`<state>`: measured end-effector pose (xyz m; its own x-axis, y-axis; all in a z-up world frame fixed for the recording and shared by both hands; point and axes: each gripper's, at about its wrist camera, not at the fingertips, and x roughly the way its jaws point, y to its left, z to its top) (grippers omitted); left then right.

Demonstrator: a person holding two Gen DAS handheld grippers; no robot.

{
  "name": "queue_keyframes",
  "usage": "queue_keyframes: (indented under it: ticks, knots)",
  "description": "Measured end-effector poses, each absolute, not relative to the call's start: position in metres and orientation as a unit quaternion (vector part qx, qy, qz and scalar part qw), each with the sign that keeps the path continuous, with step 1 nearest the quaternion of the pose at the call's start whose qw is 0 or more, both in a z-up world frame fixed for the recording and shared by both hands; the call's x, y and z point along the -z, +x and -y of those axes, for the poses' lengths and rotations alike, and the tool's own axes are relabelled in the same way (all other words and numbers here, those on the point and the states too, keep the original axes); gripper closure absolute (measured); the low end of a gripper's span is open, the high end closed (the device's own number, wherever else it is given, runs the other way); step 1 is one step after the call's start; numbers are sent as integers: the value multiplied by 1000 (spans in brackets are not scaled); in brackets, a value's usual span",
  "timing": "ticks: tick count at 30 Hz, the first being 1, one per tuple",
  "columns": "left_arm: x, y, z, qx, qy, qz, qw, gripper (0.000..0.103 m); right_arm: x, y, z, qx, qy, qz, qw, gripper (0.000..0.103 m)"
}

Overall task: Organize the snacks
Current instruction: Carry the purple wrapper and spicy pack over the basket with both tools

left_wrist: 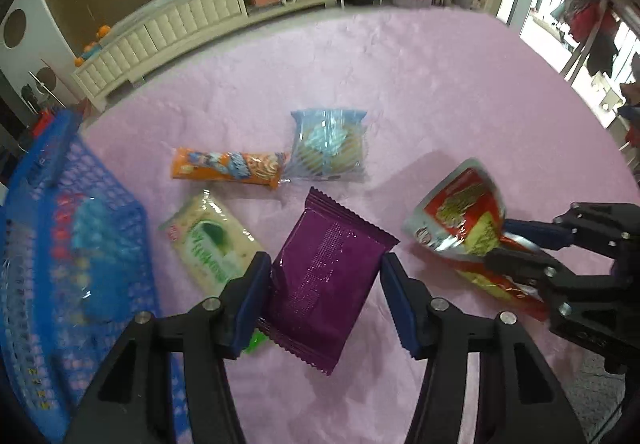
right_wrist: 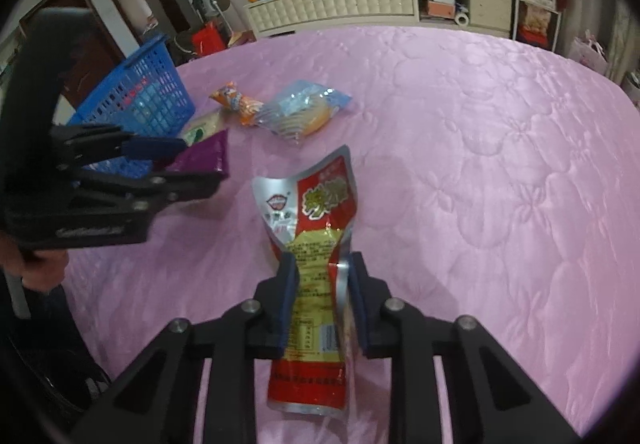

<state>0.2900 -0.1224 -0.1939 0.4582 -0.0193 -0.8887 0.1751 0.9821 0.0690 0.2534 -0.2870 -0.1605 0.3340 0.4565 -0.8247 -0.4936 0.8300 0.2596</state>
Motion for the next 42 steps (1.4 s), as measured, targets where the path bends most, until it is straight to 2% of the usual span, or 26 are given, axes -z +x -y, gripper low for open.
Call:
queue_keyframes:
  ticks: [1,3,4,7,19,28,42]
  knots:
    - [188,285,121,58,71,-513,854,49,152,249,288,-283,-21,-495,821,93]
    - [176,278,114,59,61,-503,860,49,143,247,288,-285,-17,-499,818,93]
    - [171,272,113,60,58,-499,863,49,138,242,287,-278,-24,-498,821,98]
    - [157,255,107,58,44,-490,869,49,129,234,284,-272,-38,-496,824,100]
    - [95,180,76,63,20,-434,898,49,50,192,248,-276,-78,-438,852,100]
    - [59,149,24,47,3,-399,916,49,-7,171,209,-296,-81,-392,867,100]
    - [43,124,-66,1,-28,-385,923,49,-41,172,110,-347,-95,-358,861,100]
